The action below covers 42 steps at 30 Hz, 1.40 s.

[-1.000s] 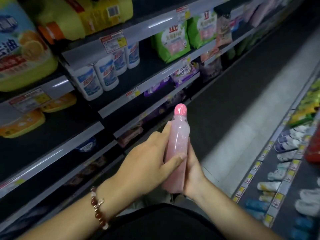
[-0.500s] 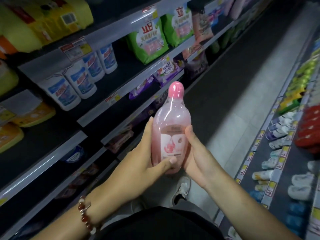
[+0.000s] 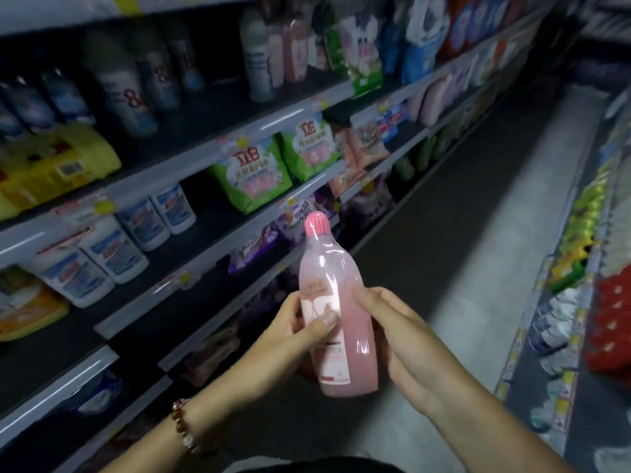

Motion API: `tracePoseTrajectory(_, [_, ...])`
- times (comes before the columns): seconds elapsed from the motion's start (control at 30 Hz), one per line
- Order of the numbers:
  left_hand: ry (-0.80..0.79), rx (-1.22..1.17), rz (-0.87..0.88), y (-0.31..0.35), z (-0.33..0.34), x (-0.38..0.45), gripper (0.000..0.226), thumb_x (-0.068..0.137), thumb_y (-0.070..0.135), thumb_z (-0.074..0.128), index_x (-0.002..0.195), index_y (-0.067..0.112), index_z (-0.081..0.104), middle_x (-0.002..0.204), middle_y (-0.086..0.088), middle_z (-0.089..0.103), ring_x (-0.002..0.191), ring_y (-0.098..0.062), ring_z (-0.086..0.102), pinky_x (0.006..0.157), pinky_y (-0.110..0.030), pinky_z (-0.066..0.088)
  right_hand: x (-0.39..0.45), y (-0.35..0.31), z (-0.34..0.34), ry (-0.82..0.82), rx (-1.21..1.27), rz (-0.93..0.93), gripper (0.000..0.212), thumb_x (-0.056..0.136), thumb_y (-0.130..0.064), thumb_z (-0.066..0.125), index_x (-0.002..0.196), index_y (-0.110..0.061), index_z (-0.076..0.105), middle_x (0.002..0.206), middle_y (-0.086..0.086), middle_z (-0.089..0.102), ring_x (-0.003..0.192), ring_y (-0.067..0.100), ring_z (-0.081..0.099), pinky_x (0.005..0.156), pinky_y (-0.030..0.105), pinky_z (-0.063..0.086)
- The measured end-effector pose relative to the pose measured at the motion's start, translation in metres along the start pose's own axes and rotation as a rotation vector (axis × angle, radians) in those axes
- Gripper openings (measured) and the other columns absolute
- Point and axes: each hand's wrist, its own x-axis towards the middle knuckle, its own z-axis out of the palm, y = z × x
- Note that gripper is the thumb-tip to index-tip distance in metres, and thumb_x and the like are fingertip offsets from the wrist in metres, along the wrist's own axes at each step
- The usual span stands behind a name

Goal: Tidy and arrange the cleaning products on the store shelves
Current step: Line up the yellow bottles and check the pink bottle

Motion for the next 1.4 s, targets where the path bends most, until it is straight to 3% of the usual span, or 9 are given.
tracePoseTrajectory(0.1, [0.073, -0.03, 0.062, 0.022, 0.029, 0.021, 0.056, 0.062, 0.056, 0.072, 0.106, 0.028, 0.053, 0.117, -0.017, 0.068, 0.111, -0.044, 0.067, 0.097, -0.061, 0.053, 0.011, -0.026, -0.031, -0.031, 0.056, -0.009, 0.042, 0.082, -0.042, 0.067, 0.115, -0.016, 0.073, 0.115, 0.011, 0.075, 0.116, 0.03, 0.068, 0.11, 0.055, 0.045])
tracePoseTrajectory(0.27, [0.18, 0.003, 0.102, 0.047, 0.046, 0.065, 0.089, 0.06, 0.06, 0.079, 0.129, 0.011, 0.051, 0.12, -0.017, 0.07, 0.107, -0.036, 0.071, 0.095, -0.055, 0.056, 0.026, -0.062, -0.058, -0.173, 0.004, -0.102, 0.036, 0.093, -0.021, 0.062, 0.129, -0.021, 0.065, 0.117, 0.001, 0.076, 0.111, 0.018, 0.071, 0.104, 0.04, 0.052])
tracePoseTrajectory(0.4, [0.224, 0.083, 0.157, 0.072, 0.045, 0.101, 0.082, 0.067, 0.05, 0.07, 0.134, 0.008, 0.049, 0.121, -0.018, 0.069, 0.107, -0.036, 0.071, 0.096, -0.057, 0.056, 0.054, -0.085, -0.062, -0.217, -0.144, -0.221, 0.039, 0.093, -0.016, 0.068, 0.124, -0.037, 0.061, 0.109, -0.014, 0.076, 0.102, 0.007, 0.073, 0.084, 0.024, 0.058])
tracePoseTrajectory(0.53, [0.272, 0.147, 0.215, 0.09, 0.032, 0.14, 0.071, 0.078, 0.052, 0.066, 0.134, 0.011, 0.05, 0.12, -0.015, 0.07, 0.107, -0.034, 0.071, 0.096, -0.057, 0.055, 0.094, -0.115, -0.058, -0.186, -0.197, -0.253, 0.05, 0.091, -0.027, 0.072, 0.137, -0.038, 0.055, 0.116, -0.012, 0.074, 0.103, 0.007, 0.072, 0.095, 0.035, 0.057])
tracePoseTrajectory(0.67, [0.249, 0.108, 0.195, 0.095, 0.015, 0.192, 0.058, 0.086, 0.044, 0.071, 0.134, 0.018, 0.051, 0.12, -0.015, 0.071, 0.102, -0.035, 0.074, 0.087, -0.061, 0.059, 0.147, -0.143, -0.064, -0.207, -0.203, -0.231, 0.035, 0.094, -0.026, 0.068, 0.125, -0.04, 0.062, 0.114, -0.009, 0.075, 0.103, 0.01, 0.073, 0.098, 0.04, 0.056])
tracePoseTrajectory(1.0, [0.296, 0.012, 0.188, 0.119, -0.006, 0.331, 0.038, 0.094, 0.034, 0.066, 0.128, 0.026, 0.051, 0.109, -0.007, 0.076, 0.092, -0.028, 0.077, 0.076, -0.044, 0.065, 0.297, -0.206, -0.08, -0.244, -0.332, -0.172, 0.03, 0.096, -0.016, 0.064, 0.11, -0.043, 0.063, 0.106, -0.01, 0.078, 0.098, 0.008, 0.074, 0.092, 0.033, 0.057])
tracePoseTrajectory(1.2, [0.408, 0.069, 0.159, 0.115, -0.007, 0.405, 0.084, 0.07, 0.058, 0.086, 0.138, 0.031, 0.043, 0.122, 0.004, 0.07, 0.102, -0.018, 0.075, 0.084, -0.046, 0.063, 0.377, -0.231, -0.095, -0.302, -0.462, -0.209, 0.048, 0.092, -0.004, 0.066, 0.102, -0.05, 0.06, 0.101, -0.018, 0.077, 0.095, 0.006, 0.074, 0.076, 0.023, 0.059])
tracePoseTrajectory(1.3, [0.441, 0.044, 0.177, 0.115, -0.006, 0.436, 0.08, 0.07, 0.054, 0.088, 0.135, 0.039, 0.045, 0.122, 0.007, 0.07, 0.105, -0.014, 0.073, 0.079, -0.042, 0.064, 0.415, -0.246, -0.098, -0.351, -0.525, -0.235, 0.051, 0.091, -0.005, 0.067, 0.102, -0.054, 0.057, 0.098, -0.021, 0.076, 0.096, 0.004, 0.073, 0.077, 0.021, 0.059])
tracePoseTrajectory(1.4, [0.566, 0.081, 0.212, 0.124, -0.002, 0.465, 0.064, 0.069, 0.054, 0.086, 0.119, 0.054, 0.047, 0.116, 0.018, 0.069, 0.104, -0.005, 0.071, 0.086, -0.037, 0.063, 0.458, -0.254, -0.099, -0.374, -0.552, -0.258, 0.05, 0.092, -0.014, 0.068, 0.128, -0.047, 0.059, 0.109, -0.019, 0.074, 0.102, 0.001, 0.07, 0.09, 0.029, 0.059])
